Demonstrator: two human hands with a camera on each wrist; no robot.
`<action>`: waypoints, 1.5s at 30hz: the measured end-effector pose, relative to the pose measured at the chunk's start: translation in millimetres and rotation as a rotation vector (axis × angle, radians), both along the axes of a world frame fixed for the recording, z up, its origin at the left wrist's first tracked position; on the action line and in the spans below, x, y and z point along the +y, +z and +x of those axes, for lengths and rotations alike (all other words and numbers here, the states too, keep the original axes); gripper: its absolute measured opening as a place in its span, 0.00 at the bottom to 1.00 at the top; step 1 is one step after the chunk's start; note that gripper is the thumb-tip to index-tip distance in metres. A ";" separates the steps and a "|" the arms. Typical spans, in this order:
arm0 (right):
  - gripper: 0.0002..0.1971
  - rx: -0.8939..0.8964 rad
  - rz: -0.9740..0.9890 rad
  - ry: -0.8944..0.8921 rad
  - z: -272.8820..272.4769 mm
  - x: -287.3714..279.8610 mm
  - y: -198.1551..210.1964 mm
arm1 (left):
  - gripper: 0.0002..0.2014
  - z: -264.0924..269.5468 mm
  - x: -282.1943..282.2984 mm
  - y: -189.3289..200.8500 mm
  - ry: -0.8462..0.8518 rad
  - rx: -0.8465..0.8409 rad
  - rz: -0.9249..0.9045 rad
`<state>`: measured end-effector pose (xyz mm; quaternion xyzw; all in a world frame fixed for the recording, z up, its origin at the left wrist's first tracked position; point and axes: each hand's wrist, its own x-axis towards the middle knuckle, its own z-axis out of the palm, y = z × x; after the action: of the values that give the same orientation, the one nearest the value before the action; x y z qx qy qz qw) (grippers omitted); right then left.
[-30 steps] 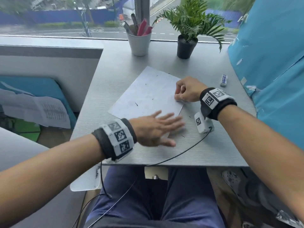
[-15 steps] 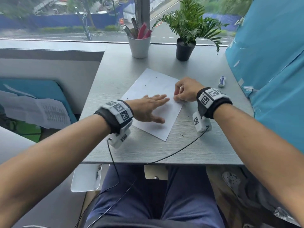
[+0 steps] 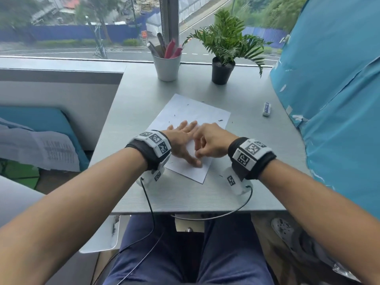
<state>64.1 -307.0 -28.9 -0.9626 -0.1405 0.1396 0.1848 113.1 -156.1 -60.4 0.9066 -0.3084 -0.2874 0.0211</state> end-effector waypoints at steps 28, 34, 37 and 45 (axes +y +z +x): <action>0.04 0.007 -0.090 -0.039 34.3 55.6 -4.5 | 0.23 45.9 166.7 16.7 0.918 -0.297 0.117; 0.09 0.021 -0.055 0.037 37.2 70.0 -2.9 | 0.19 28.7 192.9 22.2 1.002 -0.287 0.032; 0.08 0.015 -0.045 0.028 37.6 67.0 -2.8 | 0.17 20.7 195.6 26.7 1.025 -0.257 0.003; 0.07 0.002 -0.039 0.029 35.5 55.4 -4.0 | 0.07 6.5 189.2 37.4 0.990 -0.291 -0.105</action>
<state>99.6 -251.6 -33.0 -0.9637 -0.1517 0.1461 0.1641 119.6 33.1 -23.0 0.9722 0.1437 -0.0979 0.1569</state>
